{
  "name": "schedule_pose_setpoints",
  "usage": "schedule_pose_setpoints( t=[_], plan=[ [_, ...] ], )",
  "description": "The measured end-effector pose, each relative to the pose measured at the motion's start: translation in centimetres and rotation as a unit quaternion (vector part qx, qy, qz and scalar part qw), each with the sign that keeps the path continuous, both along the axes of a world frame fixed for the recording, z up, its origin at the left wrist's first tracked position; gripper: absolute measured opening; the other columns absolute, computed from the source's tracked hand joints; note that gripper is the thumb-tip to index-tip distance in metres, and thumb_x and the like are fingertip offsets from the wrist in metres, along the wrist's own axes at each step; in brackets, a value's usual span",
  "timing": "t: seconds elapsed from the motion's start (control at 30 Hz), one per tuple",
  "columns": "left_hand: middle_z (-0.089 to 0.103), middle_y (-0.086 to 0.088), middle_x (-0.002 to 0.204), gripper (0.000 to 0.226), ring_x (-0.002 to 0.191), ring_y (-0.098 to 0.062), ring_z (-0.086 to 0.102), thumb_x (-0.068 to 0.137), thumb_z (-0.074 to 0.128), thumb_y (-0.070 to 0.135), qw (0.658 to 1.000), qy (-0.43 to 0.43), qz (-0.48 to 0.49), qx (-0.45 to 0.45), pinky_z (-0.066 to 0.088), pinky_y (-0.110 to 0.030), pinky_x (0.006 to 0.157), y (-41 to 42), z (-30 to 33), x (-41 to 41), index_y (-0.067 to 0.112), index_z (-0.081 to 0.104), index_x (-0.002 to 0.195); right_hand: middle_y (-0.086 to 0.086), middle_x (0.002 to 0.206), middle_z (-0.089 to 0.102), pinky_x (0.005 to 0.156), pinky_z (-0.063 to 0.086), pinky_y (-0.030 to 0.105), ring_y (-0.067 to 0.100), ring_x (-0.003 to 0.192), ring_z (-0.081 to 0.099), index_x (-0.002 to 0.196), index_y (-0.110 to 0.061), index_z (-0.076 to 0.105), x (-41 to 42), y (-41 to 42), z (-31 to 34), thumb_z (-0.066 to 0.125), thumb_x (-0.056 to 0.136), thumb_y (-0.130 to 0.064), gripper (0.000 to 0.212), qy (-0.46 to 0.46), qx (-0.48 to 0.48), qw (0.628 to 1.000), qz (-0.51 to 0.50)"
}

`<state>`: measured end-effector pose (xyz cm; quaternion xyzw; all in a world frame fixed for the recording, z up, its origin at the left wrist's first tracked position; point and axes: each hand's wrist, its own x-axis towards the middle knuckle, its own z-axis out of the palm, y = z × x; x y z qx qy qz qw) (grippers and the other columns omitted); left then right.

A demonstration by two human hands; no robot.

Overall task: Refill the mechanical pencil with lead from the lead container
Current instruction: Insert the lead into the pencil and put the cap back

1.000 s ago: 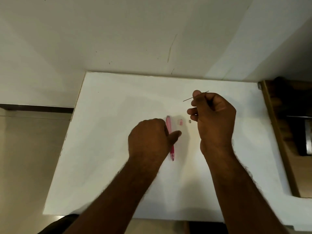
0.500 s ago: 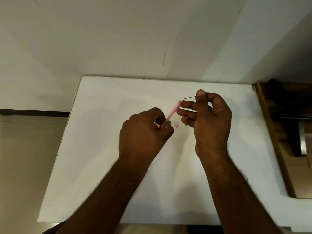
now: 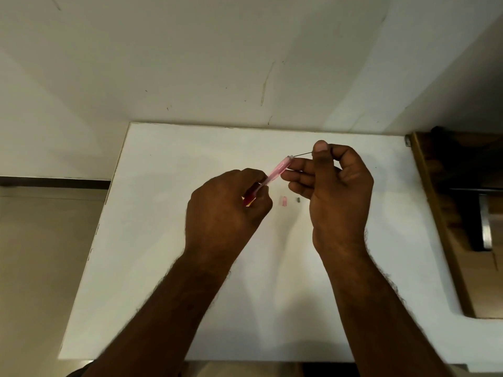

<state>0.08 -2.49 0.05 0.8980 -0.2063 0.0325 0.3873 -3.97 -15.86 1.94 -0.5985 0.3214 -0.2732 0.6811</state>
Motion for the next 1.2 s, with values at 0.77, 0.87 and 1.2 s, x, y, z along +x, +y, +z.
schedule_pose_setpoints(
  t=[0.77,0.87,1.2],
  plan=[
    [0.073,0.007,0.079,0.016,0.075,-0.019,0.068,0.086,0.064,0.028,1.000,0.015,-0.004,-0.019,0.056,-0.042,0.071,0.6,0.1,0.3,0.027,0.075,0.096,0.000,0.079,0.078,0.066,0.059,0.027,0.022,0.074,0.078,0.097,-0.015,0.070,-0.3,-0.8,-1.0,0.056,0.103,-0.017,0.015,0.000,-0.027,0.998,0.065],
    [0.073,0.007,0.079,0.015,0.076,-0.019,0.067,0.086,0.063,0.029,1.000,0.021,-0.005,-0.018,0.055,-0.041,0.071,0.6,0.2,0.3,0.028,0.075,0.095,0.001,0.079,0.078,0.066,0.061,0.028,0.020,0.073,0.078,0.098,-0.015,0.071,-0.4,-1.6,-1.4,0.055,0.104,-0.020,0.017,0.025,-0.048,0.998,0.043],
    [0.075,0.013,0.082,0.015,0.077,-0.011,0.070,0.084,0.064,0.033,0.998,0.044,0.010,-0.037,0.057,-0.038,0.075,0.3,0.0,0.4,0.030,0.073,0.095,0.001,0.099,0.079,0.082,0.052,0.033,0.026,0.095,0.071,0.100,-0.021,0.077,-1.6,-3.0,-4.3,0.071,0.090,-0.020,0.012,0.368,-0.394,0.829,0.145]
  ],
)
